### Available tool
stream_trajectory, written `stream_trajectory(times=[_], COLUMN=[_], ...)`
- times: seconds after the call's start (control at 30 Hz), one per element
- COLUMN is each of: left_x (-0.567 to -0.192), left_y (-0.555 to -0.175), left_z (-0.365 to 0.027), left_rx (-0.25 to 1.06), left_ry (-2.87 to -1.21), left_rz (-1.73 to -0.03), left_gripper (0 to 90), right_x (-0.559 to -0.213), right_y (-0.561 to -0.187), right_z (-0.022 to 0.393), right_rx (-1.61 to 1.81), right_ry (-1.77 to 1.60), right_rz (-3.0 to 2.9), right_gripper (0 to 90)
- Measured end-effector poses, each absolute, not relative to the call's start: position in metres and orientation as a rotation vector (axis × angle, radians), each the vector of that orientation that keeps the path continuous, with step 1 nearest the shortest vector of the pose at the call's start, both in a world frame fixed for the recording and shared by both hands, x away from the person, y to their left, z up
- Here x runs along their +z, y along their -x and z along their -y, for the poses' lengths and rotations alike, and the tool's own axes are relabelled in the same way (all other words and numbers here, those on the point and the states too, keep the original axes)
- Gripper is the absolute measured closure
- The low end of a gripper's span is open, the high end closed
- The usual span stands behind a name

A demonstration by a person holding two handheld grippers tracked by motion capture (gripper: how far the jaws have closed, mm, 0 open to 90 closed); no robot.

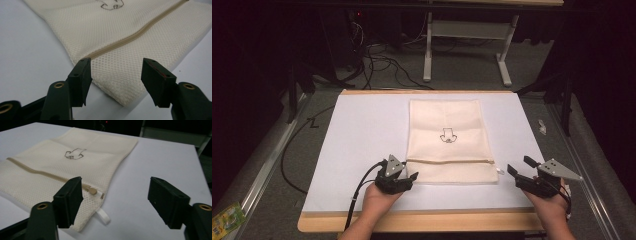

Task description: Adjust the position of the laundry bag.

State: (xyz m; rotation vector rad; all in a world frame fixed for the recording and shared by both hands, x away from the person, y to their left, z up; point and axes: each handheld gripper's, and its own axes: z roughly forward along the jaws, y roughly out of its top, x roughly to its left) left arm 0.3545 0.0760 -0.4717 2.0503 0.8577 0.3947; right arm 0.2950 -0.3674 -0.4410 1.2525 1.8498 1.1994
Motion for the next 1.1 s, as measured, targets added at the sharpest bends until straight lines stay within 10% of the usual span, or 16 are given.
stream_trajectory(times=[0.63, 0.73, 1.1], left_x=[-0.478, -0.478, -0.481], left_y=[-0.364, -0.365, -0.366], left_z=[-0.086, -0.086, -0.081], left_rx=[0.332, 0.323, 0.299], left_ry=[-2.022, -2.019, -2.093], left_rz=[-0.959, -0.966, -0.97], left_gripper=[42.1, 42.4, 59.6], right_x=[-0.475, -0.476, -0.471], right_y=[-0.325, -0.323, -0.297], right_z=[0.332, 0.327, 0.323], right_rx=[0.979, 0.947, 0.946], right_ry=[-1.375, -1.352, -1.254], right_rz=[-2.118, -2.186, -2.268], right_gripper=[68.6, 87.6, 88.6])
